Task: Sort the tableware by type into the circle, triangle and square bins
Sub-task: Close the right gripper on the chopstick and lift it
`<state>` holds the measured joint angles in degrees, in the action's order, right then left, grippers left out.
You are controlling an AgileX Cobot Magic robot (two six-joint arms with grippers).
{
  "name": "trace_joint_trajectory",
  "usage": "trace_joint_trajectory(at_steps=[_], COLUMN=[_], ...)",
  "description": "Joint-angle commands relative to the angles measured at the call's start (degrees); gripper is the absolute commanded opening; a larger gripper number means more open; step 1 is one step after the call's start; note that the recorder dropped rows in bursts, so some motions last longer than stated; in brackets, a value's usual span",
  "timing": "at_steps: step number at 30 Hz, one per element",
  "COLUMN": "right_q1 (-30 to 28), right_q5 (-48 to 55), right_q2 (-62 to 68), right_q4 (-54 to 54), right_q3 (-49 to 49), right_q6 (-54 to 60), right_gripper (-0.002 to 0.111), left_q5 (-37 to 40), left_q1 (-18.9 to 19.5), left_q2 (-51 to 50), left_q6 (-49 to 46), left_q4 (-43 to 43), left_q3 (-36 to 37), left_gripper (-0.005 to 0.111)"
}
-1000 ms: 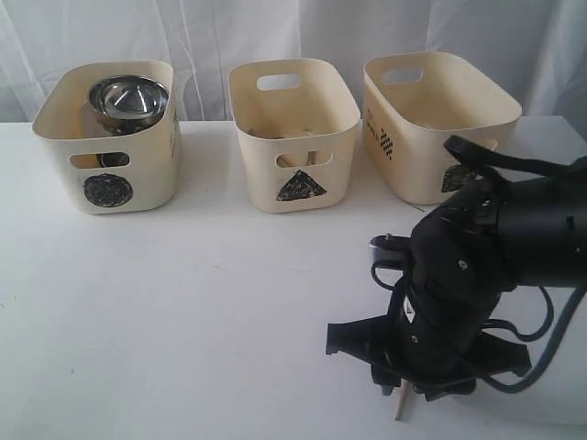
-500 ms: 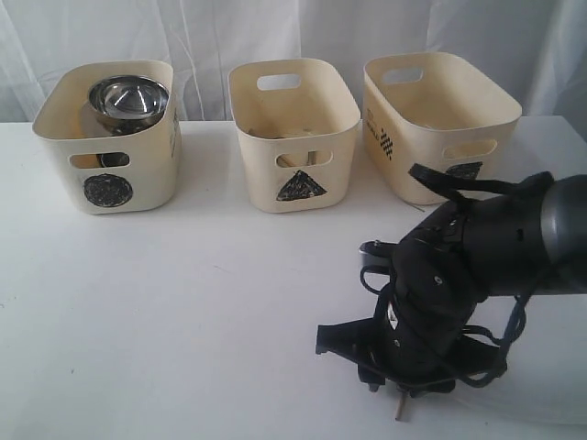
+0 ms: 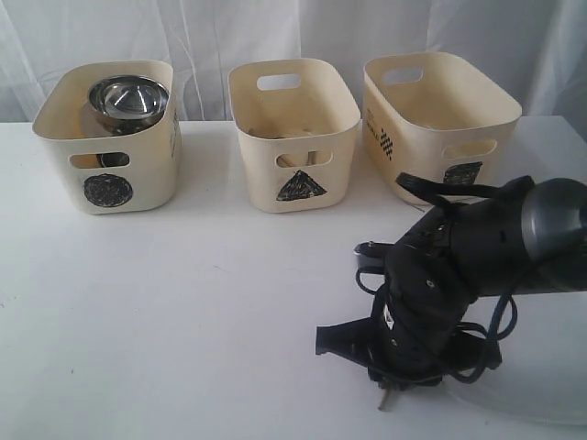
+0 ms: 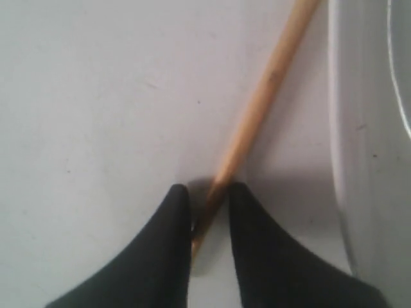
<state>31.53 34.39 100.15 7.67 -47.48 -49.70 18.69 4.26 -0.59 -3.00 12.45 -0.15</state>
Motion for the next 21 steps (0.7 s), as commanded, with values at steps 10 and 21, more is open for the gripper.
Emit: trace_joint_trajectory(at_steps=[10,21], right_q1=[1.1,4.4], right_q5=[-5.0,-5.7], right_q2=[1.4,-7.6], right_q4=[-1.6,-1.7], right_q3=[0.2,0.1], right_q6=[10.3,12.3], right_gripper=[0.0,0.0], left_q5=[1.7,1.7], left_q1=[-0.3,-0.3], left_q2=[0.4,0.4], left_q6=[-0.1,-0.1], left_q4=[0.4,0.4], left_q3=[0.2,0.2], left_gripper=[0.0,0.0])
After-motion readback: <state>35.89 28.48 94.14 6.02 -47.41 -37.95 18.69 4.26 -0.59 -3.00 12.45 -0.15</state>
